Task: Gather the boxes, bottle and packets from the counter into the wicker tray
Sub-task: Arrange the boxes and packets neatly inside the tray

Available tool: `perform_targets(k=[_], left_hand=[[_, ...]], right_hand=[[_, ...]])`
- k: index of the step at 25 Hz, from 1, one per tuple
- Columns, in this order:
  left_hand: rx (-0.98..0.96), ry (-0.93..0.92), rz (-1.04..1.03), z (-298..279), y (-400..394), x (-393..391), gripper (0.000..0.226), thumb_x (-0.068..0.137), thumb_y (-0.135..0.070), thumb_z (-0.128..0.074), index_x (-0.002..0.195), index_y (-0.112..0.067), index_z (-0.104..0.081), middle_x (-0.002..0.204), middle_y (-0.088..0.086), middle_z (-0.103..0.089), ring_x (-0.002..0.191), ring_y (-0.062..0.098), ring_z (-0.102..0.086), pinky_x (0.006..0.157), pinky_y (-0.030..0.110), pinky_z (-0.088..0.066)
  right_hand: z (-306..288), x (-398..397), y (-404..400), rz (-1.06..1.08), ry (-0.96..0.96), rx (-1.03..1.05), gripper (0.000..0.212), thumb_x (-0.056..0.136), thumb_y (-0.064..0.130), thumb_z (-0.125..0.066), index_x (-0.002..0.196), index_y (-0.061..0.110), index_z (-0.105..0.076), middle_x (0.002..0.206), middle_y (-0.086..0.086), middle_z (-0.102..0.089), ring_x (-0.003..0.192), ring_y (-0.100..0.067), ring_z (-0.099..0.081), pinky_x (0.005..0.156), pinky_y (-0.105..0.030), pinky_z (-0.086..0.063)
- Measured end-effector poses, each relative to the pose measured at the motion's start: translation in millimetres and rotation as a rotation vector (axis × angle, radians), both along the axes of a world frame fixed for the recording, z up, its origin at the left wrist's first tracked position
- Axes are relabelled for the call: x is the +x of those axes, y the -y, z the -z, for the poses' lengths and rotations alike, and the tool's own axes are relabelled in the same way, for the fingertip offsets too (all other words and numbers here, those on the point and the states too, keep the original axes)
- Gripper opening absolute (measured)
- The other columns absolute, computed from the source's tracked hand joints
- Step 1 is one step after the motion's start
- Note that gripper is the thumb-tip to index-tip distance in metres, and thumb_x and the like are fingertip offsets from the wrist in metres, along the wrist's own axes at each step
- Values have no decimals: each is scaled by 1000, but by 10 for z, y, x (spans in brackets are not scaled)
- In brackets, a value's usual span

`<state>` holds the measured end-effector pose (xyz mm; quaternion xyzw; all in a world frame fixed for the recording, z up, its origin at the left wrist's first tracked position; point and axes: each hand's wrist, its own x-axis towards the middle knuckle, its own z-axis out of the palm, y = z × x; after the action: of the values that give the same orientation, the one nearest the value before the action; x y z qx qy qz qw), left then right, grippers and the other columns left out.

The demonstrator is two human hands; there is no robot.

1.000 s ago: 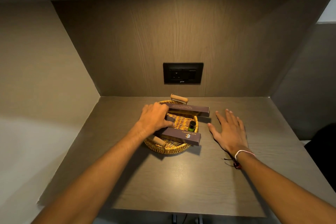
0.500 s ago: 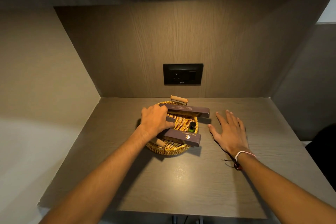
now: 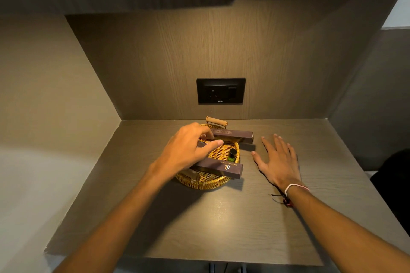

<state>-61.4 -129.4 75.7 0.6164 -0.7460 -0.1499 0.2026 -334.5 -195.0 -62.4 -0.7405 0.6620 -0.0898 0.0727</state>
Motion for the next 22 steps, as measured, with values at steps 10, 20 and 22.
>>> perform_targets(k=[10,20,22], left_hand=[[150,201,-31,46,-633,101,30,94,-43,-56,112,-23,-70,114,0,-60,95,9,-50,78,25,-42],[88,143,-114,247,-666,31,33,93,-38,-60,121,-22,-68,123,-1,-54,107,9,-53,82,20,-41],[65,130,-143,283,-666,21,34,94,-41,-58,118,-20,-70,119,0,-55,101,9,-53,78,21,-41]], right_hand=[[-426,60,258,135,386,50,50,100,55,-42,98,17,-73,112,-10,-67,110,-31,-60,90,-41,-48],[-1203,1348,693,-347,338,185,39,98,28,-62,133,11,-62,129,-13,-66,122,-29,-61,102,-45,-52],[-1097,1474,642,-351,204,93,34,97,25,-64,128,11,-64,125,-14,-67,118,-32,-63,98,-49,-54]])
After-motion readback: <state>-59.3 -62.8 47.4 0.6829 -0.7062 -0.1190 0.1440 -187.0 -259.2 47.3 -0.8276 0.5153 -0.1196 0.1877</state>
